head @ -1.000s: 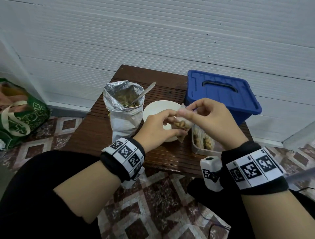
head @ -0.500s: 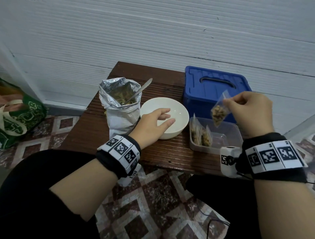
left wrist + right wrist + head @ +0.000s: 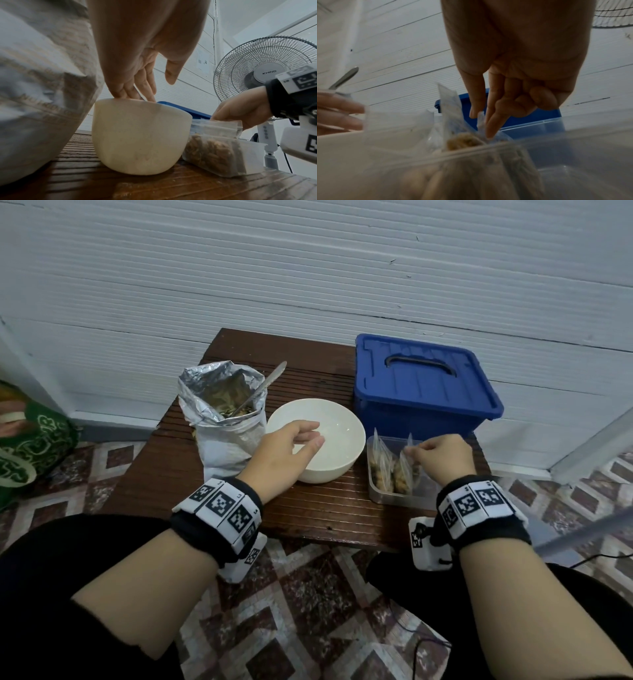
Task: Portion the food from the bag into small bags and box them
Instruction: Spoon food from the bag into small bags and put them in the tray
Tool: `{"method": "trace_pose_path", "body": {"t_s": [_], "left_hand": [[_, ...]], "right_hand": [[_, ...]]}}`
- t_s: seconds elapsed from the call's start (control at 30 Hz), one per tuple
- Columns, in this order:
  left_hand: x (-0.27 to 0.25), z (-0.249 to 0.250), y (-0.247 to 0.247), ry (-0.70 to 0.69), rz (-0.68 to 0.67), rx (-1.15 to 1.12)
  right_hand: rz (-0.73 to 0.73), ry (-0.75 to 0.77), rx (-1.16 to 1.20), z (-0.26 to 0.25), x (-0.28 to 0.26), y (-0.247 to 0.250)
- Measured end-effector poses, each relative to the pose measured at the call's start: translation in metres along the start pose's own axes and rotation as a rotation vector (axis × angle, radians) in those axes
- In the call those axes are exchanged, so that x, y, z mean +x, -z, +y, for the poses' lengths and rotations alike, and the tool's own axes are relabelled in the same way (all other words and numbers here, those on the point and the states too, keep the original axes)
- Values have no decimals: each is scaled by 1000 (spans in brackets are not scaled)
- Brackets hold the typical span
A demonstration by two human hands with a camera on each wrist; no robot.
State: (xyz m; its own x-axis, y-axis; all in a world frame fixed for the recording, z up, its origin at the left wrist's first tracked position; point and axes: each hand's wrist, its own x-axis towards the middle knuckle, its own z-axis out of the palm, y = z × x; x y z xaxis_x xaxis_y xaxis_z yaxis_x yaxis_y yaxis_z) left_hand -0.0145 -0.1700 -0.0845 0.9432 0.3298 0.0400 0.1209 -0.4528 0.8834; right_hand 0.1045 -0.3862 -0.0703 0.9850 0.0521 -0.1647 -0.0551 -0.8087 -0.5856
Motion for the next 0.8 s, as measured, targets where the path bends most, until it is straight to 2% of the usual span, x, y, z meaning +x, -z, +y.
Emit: {"method": "trace_pose_path", "body": {"t_s": [0.17, 0.33, 0.43, 0.53, 0.6, 0.67, 0.8], "left_hand": [[1, 1, 2, 4, 13, 13], [1, 0, 2, -2, 29, 2], [2, -2, 3, -12, 37, 32], [2, -5, 3, -39, 38, 96], [2, -6, 4, -54, 28, 141], [2, -6, 4, -58, 18, 165], [3, -9, 5, -54, 21, 174]], "right_hand": [[-53, -13, 104, 1, 1, 4], [6, 15, 98, -4, -4, 9], [80, 102, 108, -14, -9, 13], [151, 262, 120, -32, -17, 10], [156, 396, 66, -44, -23, 1], [94, 517, -32, -55, -27, -11], [-104, 573, -418, -74, -34, -31]]}}
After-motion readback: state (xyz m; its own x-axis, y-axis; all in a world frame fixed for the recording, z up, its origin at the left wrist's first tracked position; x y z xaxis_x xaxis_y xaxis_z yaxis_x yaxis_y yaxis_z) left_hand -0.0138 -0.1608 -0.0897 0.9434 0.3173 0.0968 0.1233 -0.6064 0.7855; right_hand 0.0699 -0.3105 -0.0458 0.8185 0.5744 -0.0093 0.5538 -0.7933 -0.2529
